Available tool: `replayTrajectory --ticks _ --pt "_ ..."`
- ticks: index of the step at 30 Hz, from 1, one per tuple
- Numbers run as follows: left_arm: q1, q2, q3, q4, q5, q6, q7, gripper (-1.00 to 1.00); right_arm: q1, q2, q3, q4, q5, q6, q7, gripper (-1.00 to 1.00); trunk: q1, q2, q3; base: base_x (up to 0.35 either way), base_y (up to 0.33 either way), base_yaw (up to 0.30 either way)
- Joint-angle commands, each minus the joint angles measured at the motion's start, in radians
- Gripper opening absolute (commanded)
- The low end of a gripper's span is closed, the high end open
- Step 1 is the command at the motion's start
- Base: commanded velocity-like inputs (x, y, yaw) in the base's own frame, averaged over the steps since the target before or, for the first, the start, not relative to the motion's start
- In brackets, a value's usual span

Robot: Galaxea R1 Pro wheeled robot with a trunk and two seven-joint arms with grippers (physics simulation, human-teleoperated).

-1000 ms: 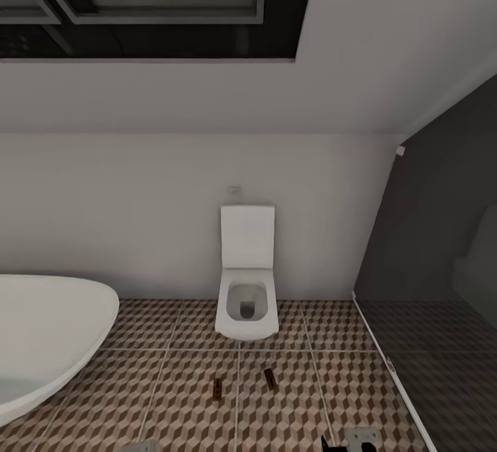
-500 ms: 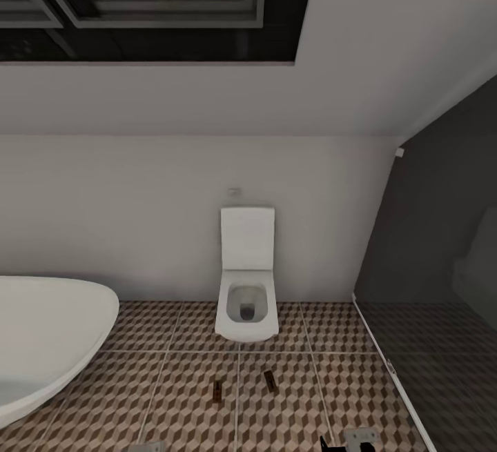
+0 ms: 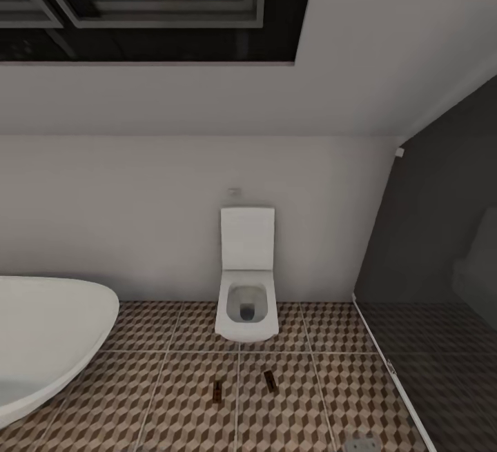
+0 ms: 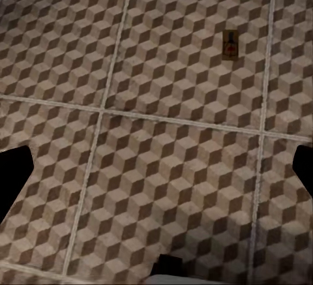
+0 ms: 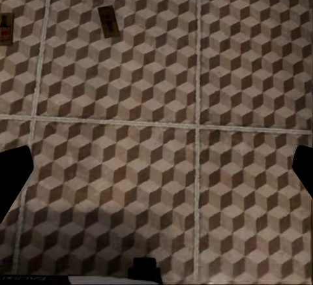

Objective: Take the four mousetraps from the cabinet in the bathroom and place them on the bathroom floor. Make sure all four end up on the same floor surface, and ensure that at least two of them are either under or directly next to the same bathroom sink.

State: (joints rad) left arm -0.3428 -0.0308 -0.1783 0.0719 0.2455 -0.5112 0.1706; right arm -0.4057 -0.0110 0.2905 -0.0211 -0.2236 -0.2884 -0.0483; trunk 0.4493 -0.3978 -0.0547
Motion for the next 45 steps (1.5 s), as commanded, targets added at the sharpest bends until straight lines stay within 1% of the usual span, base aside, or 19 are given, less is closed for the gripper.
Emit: replayTrajectory --ticks 1,7,12,14,15,19,20,25,26,28,31,39,40,43,44,45 --pt "0.004 -0.001 -0.009 0.004 0.006 -0.002 0.003 1.00 -0.001 -0.001 0.009 0.001 -0.008 0.006 -0.003 1.00 0.001 -0.002 -0.002 0.000 0.000 0.000" --pt "0.050 0.003 -0.009 0.005 0.007 0.058 0.004 1.00 0.002 -0.002 0.009 0.004 -0.008 0.038 -0.005 1.00 0.001 -0.002 -0.002 0.000 0.000 0.000" --pt "0.092 0.011 -0.009 0.005 0.007 0.110 0.005 1.00 0.023 -0.003 0.009 0.005 -0.008 0.079 -0.004 1.00 0.001 -0.002 -0.002 0.000 0.000 0.000" --pt "0.118 0.024 -0.009 0.004 0.008 0.126 0.006 1.00 0.037 -0.004 0.009 0.005 -0.008 0.107 -0.002 1.00 0.001 -0.002 -0.002 0.000 0.000 0.000" --pt "0.134 0.036 -0.008 0.005 0.008 0.132 0.006 1.00 0.048 -0.004 0.009 0.006 -0.008 0.120 -0.002 1.00 0.001 -0.002 -0.002 0.000 0.000 0.000" --pt "0.165 0.061 -0.008 0.005 0.008 0.138 0.006 1.00 0.081 -0.010 0.008 0.005 -0.008 0.133 -0.001 1.00 0.001 -0.002 -0.002 0.000 0.000 0.000" --pt "0.178 0.076 -0.008 0.005 0.008 0.139 0.006 1.00 0.098 -0.016 0.008 0.005 -0.008 0.136 0.000 1.00 0.001 -0.002 -0.002 0.000 0.000 0.000" --pt "0.200 0.111 -0.007 0.004 0.009 0.140 0.004 1.00 0.130 -0.040 0.009 0.005 -0.009 0.138 0.004 1.00 0.001 -0.002 -0.002 0.000 0.000 0.000" --pt "0.207 0.122 -0.007 0.004 0.009 0.140 0.003 1.00 0.143 -0.050 0.009 0.005 -0.010 0.139 0.006 1.00 0.001 -0.002 -0.002 0.000 0.000 0.000" --pt "0.212 0.130 -0.007 0.004 0.009 0.140 0.002 1.00 0.158 -0.058 0.009 0.005 -0.011 0.139 0.007 1.00 0.001 -0.002 -0.002 0.000 0.000 0.000" --pt "0.217 0.137 -0.007 0.004 0.009 0.140 0.000 1.00 0.186 -0.067 0.009 0.005 -0.012 0.137 0.008 1.00 0.001 -0.002 -0.002 0.000 0.000 0.000" --pt "0.221 0.140 -0.009 0.003 0.009 0.140 0.000 1.00 0.242 -0.080 0.007 0.006 -0.020 0.135 0.008 1.00 0.001 -0.002 -0.002 0.000 0.000 0.000" --pt "0.221 0.138 -0.009 0.003 0.009 0.141 0.000 1.00 0.256 -0.087 0.007 0.006 -0.030 0.136 0.008 1.00 0.001 -0.002 -0.002 0.000 0.000 0.000" --pt "0.222 0.131 -0.009 0.003 0.009 0.142 0.002 1.00 0.274 -0.093 0.008 0.006 -0.054 0.138 0.008 1.00 0.001 -0.002 -0.002 0.000 0.000 0.000" --pt "0.223 0.128 -0.009 0.004 0.010 0.143 0.004 1.00 0.282 -0.095 0.008 0.006 -0.072 0.140 0.008 1.00 0.001 -0.002 -0.002 0.000 0.000 0.000" --pt "0.223 0.126 -0.009 0.004 0.010 0.144 0.005 1.00 0.285 -0.095 0.008 0.006 -0.080 0.142 0.008 1.00 0.001 -0.002 -0.002 0.000 0.000 0.000"
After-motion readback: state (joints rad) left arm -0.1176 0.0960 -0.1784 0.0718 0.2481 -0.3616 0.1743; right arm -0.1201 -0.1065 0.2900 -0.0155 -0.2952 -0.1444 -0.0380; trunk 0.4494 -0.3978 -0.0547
